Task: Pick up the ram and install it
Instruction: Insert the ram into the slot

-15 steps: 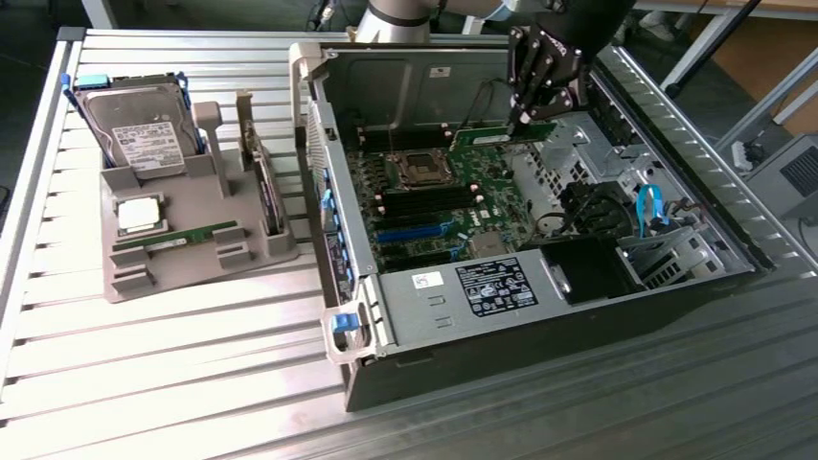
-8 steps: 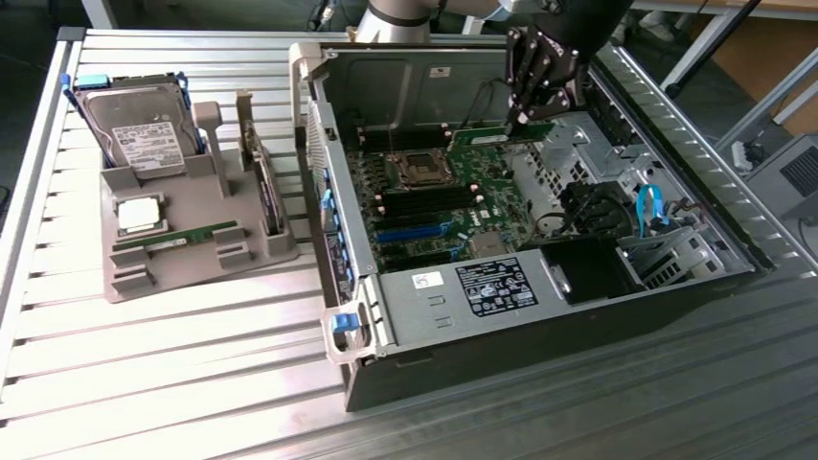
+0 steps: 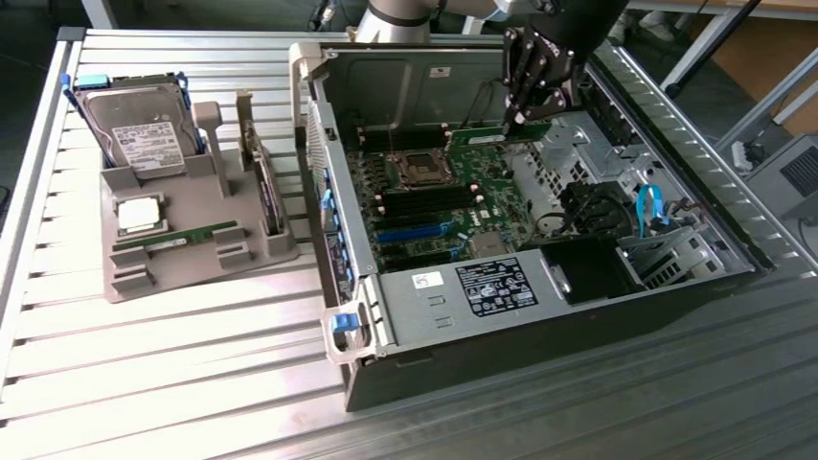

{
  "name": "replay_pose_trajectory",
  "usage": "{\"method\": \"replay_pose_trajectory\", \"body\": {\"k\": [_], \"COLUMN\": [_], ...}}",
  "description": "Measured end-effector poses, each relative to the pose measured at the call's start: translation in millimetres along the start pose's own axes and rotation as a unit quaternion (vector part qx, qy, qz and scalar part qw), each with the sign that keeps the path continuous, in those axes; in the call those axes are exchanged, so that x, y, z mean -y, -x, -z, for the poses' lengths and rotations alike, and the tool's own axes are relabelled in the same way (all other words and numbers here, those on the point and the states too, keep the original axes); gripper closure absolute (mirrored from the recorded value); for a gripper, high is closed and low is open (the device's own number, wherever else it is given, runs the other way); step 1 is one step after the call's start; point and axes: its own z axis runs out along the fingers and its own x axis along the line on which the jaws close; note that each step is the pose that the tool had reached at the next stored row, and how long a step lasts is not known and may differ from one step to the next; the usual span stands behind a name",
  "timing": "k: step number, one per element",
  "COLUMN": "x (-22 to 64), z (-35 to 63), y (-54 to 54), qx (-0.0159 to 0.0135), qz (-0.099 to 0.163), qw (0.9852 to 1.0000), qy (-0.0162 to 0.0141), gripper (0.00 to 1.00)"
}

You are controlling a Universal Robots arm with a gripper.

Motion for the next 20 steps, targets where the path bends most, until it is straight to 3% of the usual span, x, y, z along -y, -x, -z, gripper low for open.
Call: {"method": "replay_pose_trajectory", "body": {"k": [20], "x": [-3.0], "z": [-4.8], "y": [5.1], "qx": [0.0000], "qz": [0.000], "qw": [1.0000], "qy": [0.0000], "gripper": [0.89]}}
